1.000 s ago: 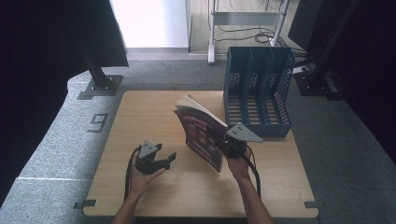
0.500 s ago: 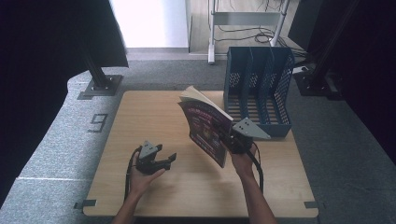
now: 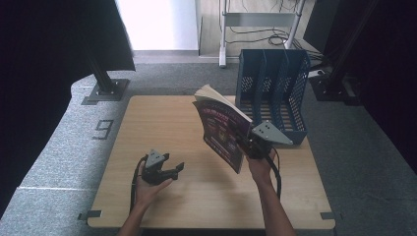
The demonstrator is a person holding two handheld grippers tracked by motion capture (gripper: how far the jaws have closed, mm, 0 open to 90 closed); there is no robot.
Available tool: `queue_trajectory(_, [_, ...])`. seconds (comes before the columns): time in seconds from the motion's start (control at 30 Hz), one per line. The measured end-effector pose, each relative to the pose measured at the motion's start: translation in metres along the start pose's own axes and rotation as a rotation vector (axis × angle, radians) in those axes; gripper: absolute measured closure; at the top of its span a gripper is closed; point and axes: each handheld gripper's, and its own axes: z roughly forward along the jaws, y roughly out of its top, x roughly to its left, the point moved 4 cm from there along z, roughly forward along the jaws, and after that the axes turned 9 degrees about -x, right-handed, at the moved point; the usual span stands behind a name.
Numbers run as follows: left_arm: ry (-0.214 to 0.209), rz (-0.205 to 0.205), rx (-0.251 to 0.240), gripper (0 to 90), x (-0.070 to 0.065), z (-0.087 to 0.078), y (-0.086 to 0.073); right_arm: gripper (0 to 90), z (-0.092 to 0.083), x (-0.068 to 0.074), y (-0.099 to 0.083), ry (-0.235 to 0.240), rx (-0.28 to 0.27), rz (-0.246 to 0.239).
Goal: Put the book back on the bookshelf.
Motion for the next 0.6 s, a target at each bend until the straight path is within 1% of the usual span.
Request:
queue_trajectory(0.13, [0.004, -0.006, 0.001, 26.3, 0.002, 0.0, -0.001, 81.7, -0.001, -0.004, 0.002, -0.01, -0.003, 0.001])
queue_trajectory(0.27, [0.004, -0.013, 0.002, 26.3, 0.002, -0.001, -0.001, 81.7, -0.002, -0.008, 0.003, -0.04, -0.013, 0.012])
queue_trajectory(0.3, [0.003, -0.009, 0.006, 26.3, 0.002, -0.001, -0.002, 81.7, -0.002, -0.009, 0.004, -0.044, -0.014, 0.013])
queue_trajectory(0.43, [-0.003, -0.004, 0.013, 26.3, 0.0, 0.001, -0.003, 81.7, -0.004, -0.012, 0.007, -0.051, -0.02, 0.015])
queue_trajectory(0.6, [-0.003, -0.01, 0.017, 26.3, 0.001, 0.002, -0.004, 81.7, -0.006, -0.016, 0.012, -0.061, -0.03, 0.01])
